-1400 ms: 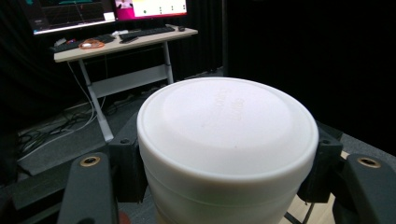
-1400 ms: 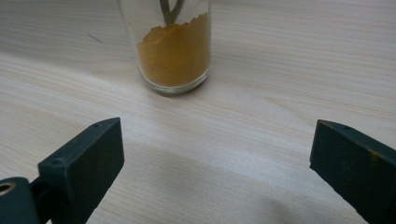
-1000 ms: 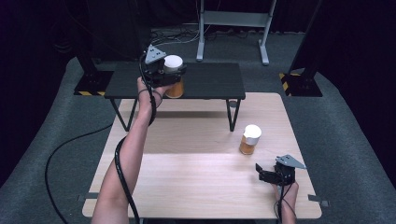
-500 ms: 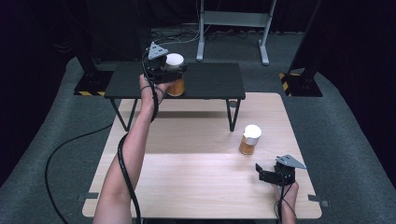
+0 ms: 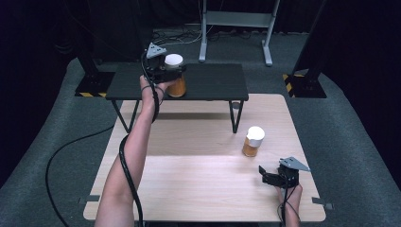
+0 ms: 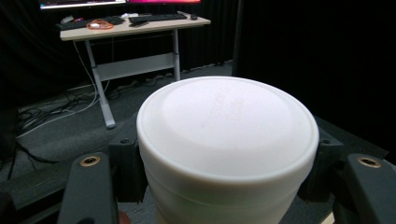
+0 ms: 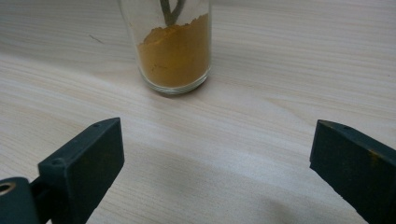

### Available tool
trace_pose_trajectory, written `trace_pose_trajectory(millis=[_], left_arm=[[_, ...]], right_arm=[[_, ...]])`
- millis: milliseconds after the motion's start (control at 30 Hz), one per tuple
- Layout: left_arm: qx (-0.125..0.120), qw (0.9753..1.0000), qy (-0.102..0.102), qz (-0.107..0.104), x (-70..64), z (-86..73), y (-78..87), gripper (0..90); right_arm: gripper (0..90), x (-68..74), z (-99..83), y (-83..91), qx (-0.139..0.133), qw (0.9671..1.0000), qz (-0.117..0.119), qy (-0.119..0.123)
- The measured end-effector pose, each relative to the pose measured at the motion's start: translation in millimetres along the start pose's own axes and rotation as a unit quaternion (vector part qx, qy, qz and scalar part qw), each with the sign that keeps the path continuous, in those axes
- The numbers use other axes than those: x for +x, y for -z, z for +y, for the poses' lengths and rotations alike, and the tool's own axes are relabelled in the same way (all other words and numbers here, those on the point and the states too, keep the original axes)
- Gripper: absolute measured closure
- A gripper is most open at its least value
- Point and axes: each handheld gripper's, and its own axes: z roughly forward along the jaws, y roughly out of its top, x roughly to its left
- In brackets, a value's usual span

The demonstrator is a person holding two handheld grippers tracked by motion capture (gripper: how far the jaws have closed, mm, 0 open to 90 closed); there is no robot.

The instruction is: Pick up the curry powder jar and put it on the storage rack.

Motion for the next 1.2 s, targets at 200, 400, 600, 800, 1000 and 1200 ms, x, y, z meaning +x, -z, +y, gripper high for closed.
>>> trace_pose_trajectory(millis=[200,400,600,800,1000,1200], left_arm=[[0.0,1.0,-0.001,-0.001,1.1,-0.3,1.0,33.2],[0.003,1.0,-0.001,0.002,-0.6,1.3,0.8,33.1],[0.01,0.9999,-0.007,0.006,-2.8,4.0,0.9,32.9],[0.035,0.9992,-0.006,0.017,-7.4,13.7,3.1,21.2],[0.084,0.996,-0.03,0.009,-11.2,31.0,12.7,6.8],[0.136,0.9894,-0.049,0.014,-18.1,39.7,24.5,1.2]], right_arm=[[2.0,0.2,0.0,0.0,0.0,1.0,0.0,0.001],[2.0,-0.1,-0.1,0.0,0.0,1.0,0.0,0.0],[2.0,-0.3,-0.3,0.1,-0.001,1.0,0.001,0.001],[2.0,-0.2,0.0,0.0,0.0,1.0,0.001,0.001],[2.0,-0.5,0.4,-0.2,0.001,1.0,0.002,0.001],[2.0,-0.5,0.3,-0.2,0.001,1.0,0.002,0.002]])
